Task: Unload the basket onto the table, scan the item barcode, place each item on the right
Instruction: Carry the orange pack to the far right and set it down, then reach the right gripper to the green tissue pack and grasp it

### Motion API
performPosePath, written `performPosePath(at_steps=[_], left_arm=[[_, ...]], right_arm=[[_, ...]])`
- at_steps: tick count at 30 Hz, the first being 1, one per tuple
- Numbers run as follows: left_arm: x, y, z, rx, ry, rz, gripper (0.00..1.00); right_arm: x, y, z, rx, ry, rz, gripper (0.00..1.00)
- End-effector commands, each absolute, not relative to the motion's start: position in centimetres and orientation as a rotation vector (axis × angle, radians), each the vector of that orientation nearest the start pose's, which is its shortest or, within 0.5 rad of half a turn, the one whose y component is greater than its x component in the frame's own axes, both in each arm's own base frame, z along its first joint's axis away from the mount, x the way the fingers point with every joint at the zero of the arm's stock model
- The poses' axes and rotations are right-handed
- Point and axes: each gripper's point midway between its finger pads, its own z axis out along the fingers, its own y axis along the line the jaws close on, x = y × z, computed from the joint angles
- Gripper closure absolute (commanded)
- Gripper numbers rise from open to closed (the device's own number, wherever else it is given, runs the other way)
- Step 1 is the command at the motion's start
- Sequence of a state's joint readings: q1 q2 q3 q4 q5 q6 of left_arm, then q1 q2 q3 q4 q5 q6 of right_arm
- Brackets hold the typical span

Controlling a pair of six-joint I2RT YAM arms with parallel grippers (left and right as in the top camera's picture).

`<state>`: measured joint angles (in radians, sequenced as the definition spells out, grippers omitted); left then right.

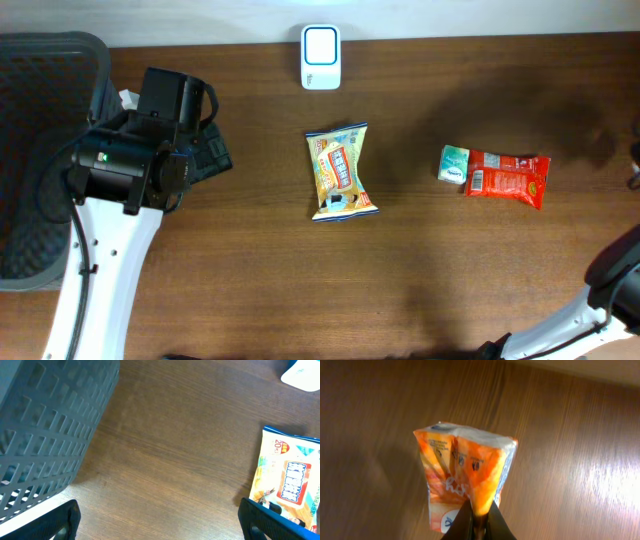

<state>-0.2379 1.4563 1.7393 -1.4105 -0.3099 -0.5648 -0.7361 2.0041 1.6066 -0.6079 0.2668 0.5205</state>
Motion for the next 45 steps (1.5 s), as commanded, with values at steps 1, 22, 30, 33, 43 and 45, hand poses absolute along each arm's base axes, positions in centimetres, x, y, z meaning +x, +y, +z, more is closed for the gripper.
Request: performPosePath(at_steps=[1, 22, 30, 33, 43, 45], left_arm=[[31.2, -2.0, 29.4, -0.522, 2.541, 0.134, 0.01], [31.2, -2.0, 29.4, -0.522, 2.541, 0.134, 0.01], [31.2, -2.0, 29.4, -0.522, 2.541, 0.134, 0.01], [31.2, -2.0, 29.4, -0.522, 2.541, 0.134, 0.01], [31.2, -2.0, 29.4, -0.522, 2.541, 0.134, 0.01], [31.2, -2.0, 29.4, -0.522, 2.541, 0.134, 0.01]], right_arm=[[31.9, -40.7, 9.2, 1.636, 1.929, -0.466, 0.96], [38.6, -22.3, 21.5, 0.803, 2.004, 0.768, 0.16], [39.3, -4.6, 8.8, 0.369, 2.731, 0.533, 0.27], [40.5, -2.8, 6.0, 0.399, 2.784, 0.463, 0.32], [40.5, -3.2, 1.2, 0.427, 2.873, 0.405, 0.56], [40.9, -2.5, 1.2, 0.417, 2.858, 0.462, 0.57]])
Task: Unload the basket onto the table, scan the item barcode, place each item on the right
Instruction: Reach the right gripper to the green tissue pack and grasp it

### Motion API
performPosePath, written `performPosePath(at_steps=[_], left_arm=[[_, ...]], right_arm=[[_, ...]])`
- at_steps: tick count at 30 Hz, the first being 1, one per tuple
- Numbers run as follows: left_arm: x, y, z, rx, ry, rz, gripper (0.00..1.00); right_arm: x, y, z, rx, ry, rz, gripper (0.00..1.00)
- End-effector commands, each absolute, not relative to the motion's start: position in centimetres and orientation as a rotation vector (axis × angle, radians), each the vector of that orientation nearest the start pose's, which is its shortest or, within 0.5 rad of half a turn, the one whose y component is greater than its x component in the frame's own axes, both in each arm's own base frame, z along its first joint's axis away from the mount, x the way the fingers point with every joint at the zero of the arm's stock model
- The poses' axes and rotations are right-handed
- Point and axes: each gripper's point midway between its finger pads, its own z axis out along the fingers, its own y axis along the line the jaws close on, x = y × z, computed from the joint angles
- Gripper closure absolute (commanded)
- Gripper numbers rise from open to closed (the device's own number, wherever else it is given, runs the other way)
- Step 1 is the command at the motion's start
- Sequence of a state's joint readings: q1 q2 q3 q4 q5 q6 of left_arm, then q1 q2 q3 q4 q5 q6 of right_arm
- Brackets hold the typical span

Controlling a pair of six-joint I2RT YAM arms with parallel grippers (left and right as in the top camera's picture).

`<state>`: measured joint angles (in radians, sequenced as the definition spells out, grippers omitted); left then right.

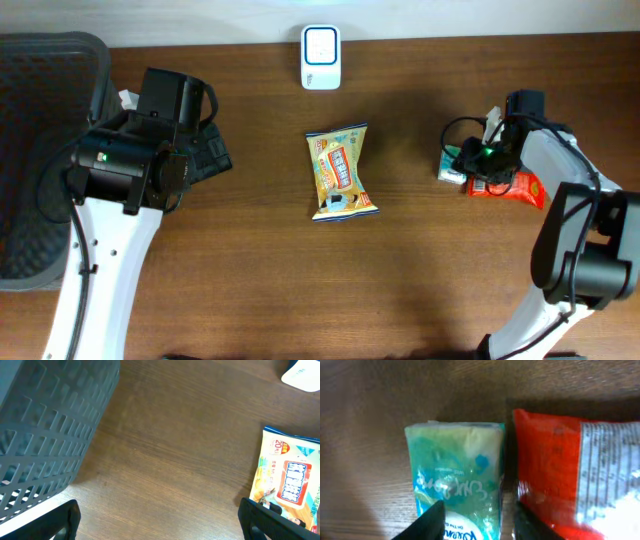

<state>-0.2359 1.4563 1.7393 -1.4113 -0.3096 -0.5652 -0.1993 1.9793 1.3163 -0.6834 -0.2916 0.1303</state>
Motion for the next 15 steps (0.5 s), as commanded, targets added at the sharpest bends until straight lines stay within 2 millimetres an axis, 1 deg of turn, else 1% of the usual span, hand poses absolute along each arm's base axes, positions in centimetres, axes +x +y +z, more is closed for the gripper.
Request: performPosePath(at_steps=[1, 4, 7, 9, 11, 13, 14, 15], left_arm=[[31.2, -2.0, 29.4, -0.522, 2.541, 0.134, 0.01], [31.2, -2.0, 29.4, -0.522, 2.541, 0.134, 0.01], [31.2, -2.0, 29.4, -0.522, 2.541, 0.134, 0.01], [31.2, -2.0, 29.4, -0.522, 2.541, 0.134, 0.01], [31.2, -2.0, 29.4, -0.522, 2.541, 0.134, 0.01], [31.2, -2.0, 29.4, -0.522, 2.541, 0.134, 0.01], [31.2, -2.0, 29.4, -0.522, 2.541, 0.134, 0.01], [31.2, -2.0, 29.4, -0.522, 2.541, 0.134, 0.01]], right_arm=[[41.1, -2.5, 1.2, 0.413, 2.849, 0.468, 0.57], [41.6, -2.6, 1.2, 0.404, 2.829, 0.464, 0.57], [42.0, -2.1, 1.5, 0.391, 2.805, 0.511, 0.56], [42.0, -2.0, 1.3, 0.391, 2.808, 0.513, 0.57], [41.6, -1.9, 0.6, 0.403, 2.834, 0.521, 0.59], [41.2, -1.7, -0.4, 0.414, 2.859, 0.539, 0.66], [41.0, -1.2, -0.8, 0.415, 2.866, 0.591, 0.73], [41.0, -0.8, -0.8, 0.412, 2.862, 0.627, 0.80]])
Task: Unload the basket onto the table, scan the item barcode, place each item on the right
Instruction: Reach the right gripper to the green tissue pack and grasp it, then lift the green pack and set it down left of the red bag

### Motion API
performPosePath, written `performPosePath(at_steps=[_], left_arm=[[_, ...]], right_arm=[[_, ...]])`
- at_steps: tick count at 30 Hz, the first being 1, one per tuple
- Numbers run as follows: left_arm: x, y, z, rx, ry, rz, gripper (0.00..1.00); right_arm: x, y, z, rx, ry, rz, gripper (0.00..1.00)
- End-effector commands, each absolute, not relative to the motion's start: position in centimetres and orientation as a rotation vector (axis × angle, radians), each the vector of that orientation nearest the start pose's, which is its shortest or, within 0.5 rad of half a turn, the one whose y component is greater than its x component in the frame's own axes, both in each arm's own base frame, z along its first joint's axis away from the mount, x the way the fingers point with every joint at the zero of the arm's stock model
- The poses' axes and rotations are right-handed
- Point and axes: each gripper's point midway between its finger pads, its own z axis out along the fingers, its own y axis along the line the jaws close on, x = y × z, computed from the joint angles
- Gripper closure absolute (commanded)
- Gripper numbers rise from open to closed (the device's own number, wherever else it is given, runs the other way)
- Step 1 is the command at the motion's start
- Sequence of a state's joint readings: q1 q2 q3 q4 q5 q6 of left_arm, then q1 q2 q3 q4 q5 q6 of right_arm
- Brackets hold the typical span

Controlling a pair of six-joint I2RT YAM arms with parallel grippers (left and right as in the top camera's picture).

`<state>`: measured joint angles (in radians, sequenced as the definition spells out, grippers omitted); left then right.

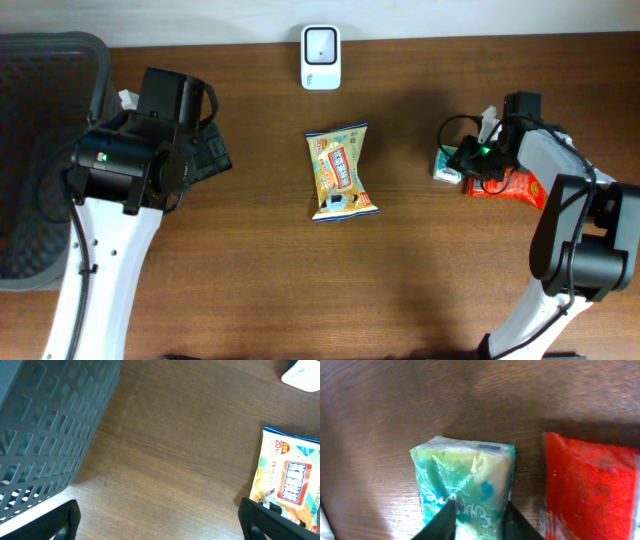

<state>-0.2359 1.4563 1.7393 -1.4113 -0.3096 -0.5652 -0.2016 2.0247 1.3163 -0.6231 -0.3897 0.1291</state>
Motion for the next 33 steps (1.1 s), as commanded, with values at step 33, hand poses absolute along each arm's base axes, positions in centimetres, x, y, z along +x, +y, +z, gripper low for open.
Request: performPosePath(at_steps=[33], left_arm=[[31.2, -2.0, 29.4, -0.522, 2.541, 0.134, 0.01]], right_arm=[[40.8, -0.3, 8.2, 0.378, 3.066, 0.352, 0.65]])
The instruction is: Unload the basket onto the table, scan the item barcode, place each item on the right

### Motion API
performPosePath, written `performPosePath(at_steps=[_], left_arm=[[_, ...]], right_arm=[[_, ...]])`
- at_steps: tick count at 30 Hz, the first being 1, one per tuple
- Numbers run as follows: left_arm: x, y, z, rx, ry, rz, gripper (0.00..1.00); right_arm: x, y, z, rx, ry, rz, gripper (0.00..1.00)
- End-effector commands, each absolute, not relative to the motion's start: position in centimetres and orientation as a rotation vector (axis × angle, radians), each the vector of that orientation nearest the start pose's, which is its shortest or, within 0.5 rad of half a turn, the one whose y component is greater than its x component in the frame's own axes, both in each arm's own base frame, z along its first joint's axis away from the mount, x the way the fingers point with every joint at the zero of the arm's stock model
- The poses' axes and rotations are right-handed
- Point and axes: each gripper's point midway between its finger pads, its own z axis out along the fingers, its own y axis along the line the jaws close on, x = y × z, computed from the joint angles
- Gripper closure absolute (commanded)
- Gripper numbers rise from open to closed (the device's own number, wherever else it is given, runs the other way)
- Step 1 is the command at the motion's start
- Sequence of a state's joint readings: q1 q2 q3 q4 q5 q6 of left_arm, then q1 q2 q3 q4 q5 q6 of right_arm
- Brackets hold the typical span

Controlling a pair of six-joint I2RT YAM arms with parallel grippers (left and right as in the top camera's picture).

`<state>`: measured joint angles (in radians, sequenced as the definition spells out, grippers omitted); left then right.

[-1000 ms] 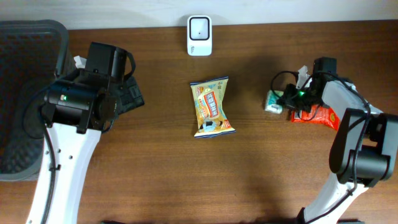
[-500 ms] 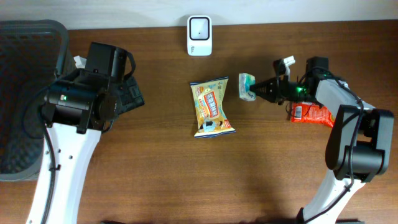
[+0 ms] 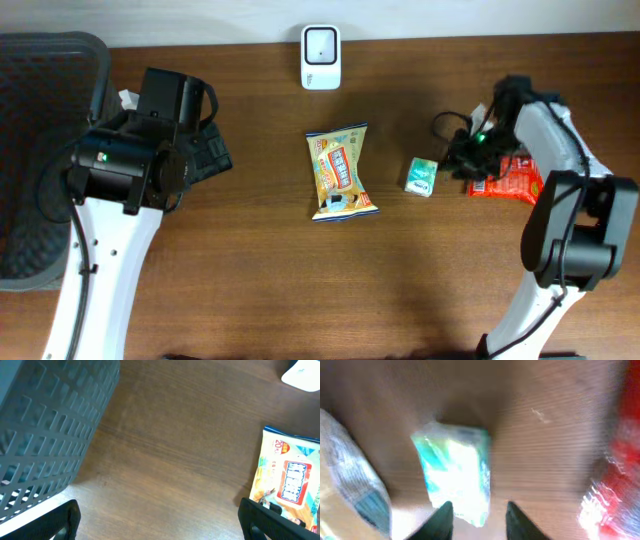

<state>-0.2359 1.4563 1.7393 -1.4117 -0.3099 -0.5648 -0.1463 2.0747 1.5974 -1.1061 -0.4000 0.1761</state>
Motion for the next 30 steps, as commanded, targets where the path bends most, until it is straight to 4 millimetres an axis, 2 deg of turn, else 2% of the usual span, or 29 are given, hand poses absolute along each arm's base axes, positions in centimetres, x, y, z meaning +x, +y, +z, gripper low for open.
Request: performPosePath(at_steps=[1, 2, 3, 4, 6, 8, 10, 12, 17, 19, 23, 28, 29, 30], left_arm=[[31.2, -2.0, 29.4, -0.522, 2.541, 0.134, 0.01], [31.2, -2.0, 29.4, -0.522, 2.541, 0.134, 0.01], [31.2, -2.0, 29.4, -0.522, 2.541, 0.134, 0.01], [31.2, -2.0, 29.4, -0.522, 2.541, 0.134, 0.01], [31.2, -2.0, 29.4, -0.522, 2.541, 0.134, 0.01], [31.2, -2.0, 29.4, -0.522, 2.541, 0.134, 0.01], [31.2, -2.0, 29.4, -0.522, 2.541, 0.134, 0.01], [31.2, -2.0, 29.4, -0.522, 2.541, 0.134, 0.01], [31.2, -2.0, 29.4, -0.522, 2.541, 0.134, 0.01], [31.2, -2.0, 29.4, -0.522, 2.541, 0.134, 0.01], [31.2, -2.0, 29.4, -0.522, 2.541, 0.134, 0.01], [31.2, -2.0, 29.4, -0.522, 2.541, 0.134, 0.01], [31.2, -2.0, 29.4, -0.522, 2.541, 0.134, 0.01], [31.2, -2.0, 29.4, -0.521, 2.541, 0.134, 0.01]], right_arm=[[40.9, 0.7, 9.6, 0.248, 3.075, 0.352, 0.65], [40.9, 1.7, 10.3, 0.147, 3.079, 0.350, 0.64], [40.8, 2.9, 10.6, 0.044, 3.082, 0.345, 0.58], [40.6, 4.3, 10.5, -0.071, 3.092, 0.295, 0.55], [40.5, 5.4, 9.5, -0.176, 3.104, 0.079, 0.55], [40.9, 5.7, 8.3, 0.002, 3.069, -0.173, 0.55], [40.5, 5.8, 6.9, 0.205, 3.028, -0.298, 0.59], [40.2, 6.2, 5.7, 0.292, 3.016, -0.293, 0.61], [40.2, 7.0, 2.6, 0.294, 2.991, -0.250, 0.61], [40.2, 7.8, 2.2, 0.295, 2.996, -0.184, 0.62], [40.4, 7.8, 2.0, 0.295, 2.989, -0.181, 0.66], [39.5, 7.5, 0.4, 0.312, 2.996, -0.191, 0.67], [39.5, 7.5, 0.4, 0.312, 2.996, -0.190, 0.76], [39.6, 7.7, 0.4, 0.311, 2.997, -0.176, 0.92]])
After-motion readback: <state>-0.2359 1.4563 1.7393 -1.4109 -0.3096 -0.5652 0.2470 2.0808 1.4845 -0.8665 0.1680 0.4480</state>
